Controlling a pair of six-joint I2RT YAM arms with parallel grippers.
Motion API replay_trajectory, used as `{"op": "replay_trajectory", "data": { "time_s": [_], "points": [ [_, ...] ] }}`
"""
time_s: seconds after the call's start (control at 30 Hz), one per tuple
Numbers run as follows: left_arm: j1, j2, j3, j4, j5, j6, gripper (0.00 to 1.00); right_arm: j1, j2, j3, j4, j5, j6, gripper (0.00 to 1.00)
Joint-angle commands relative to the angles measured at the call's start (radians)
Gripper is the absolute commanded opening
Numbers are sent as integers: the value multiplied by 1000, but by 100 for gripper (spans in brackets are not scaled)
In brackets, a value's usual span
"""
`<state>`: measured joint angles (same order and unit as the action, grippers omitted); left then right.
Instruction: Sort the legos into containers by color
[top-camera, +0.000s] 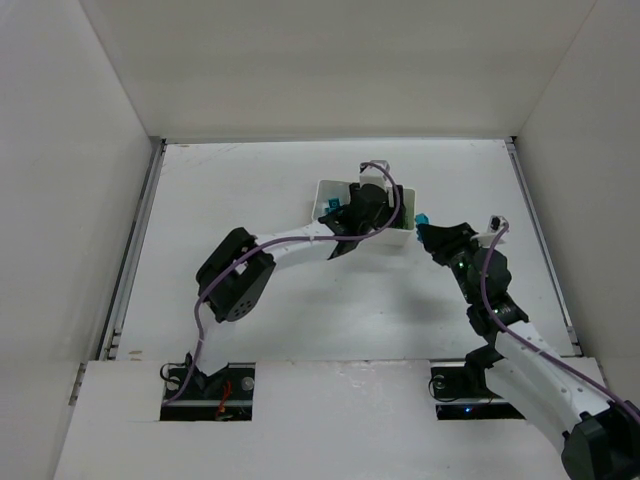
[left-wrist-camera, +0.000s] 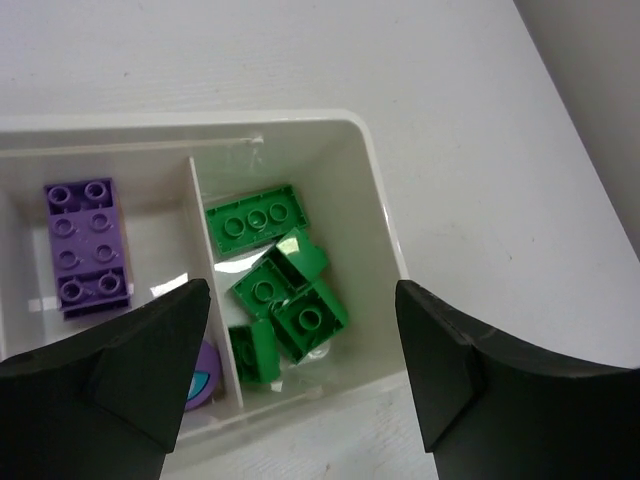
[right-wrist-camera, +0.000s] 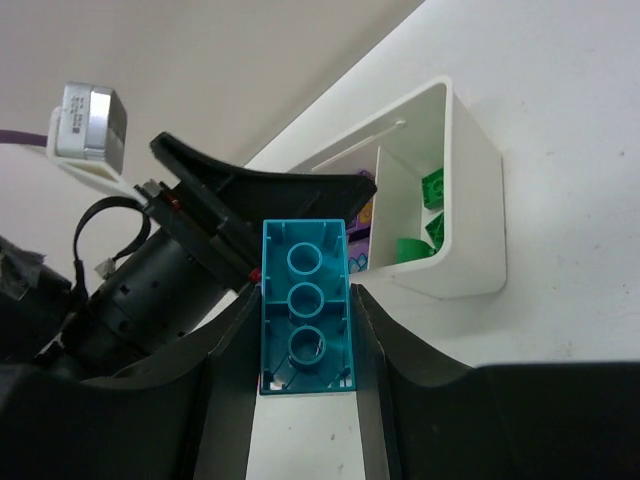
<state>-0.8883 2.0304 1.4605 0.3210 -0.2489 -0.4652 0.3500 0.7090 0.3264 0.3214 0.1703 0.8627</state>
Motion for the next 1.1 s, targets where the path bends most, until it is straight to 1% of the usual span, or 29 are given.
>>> {"op": "replay_trajectory", "data": {
  "time_s": [0.0,0.13,0.3,0.43,0.5,0.6,0.7,0.73,0.77,0.8,0.93,1.07],
  "points": [
    [9,-203,-89,99,-13,-18,73,-6,3,0,57,-32,7,34],
    [48,-404,-296,188,-42,-38,73,3,59,17,87,-55,-2,34],
    [94,-682,-627,277,-116,-36,72,74,170,55,143,-60,-24,33],
    [119,-864,-842,280,-187,-35,73,138,257,103,188,-86,-17,34],
    [136,-938,-926,282,-208,-33,74,149,311,129,221,-132,-10,34],
    [165,-1004,-1011,288,-228,-26,75,152,404,155,313,-219,42,34],
    [197,-1018,-1057,314,-224,-18,79,151,486,189,360,-264,96,33],
    [209,-1018,-1086,357,-221,-4,91,152,556,245,367,-282,116,33],
    [210,-1019,-1086,359,-219,-3,93,152,557,246,367,-282,116,33],
    [210,-1032,-1088,356,-217,5,99,152,573,264,361,-276,116,33],
    [216,-1114,-1127,358,-228,53,100,183,667,367,341,-226,102,34],
    [269,-1179,-1181,363,-282,30,100,209,792,489,280,-134,79,34]
  ]
}}
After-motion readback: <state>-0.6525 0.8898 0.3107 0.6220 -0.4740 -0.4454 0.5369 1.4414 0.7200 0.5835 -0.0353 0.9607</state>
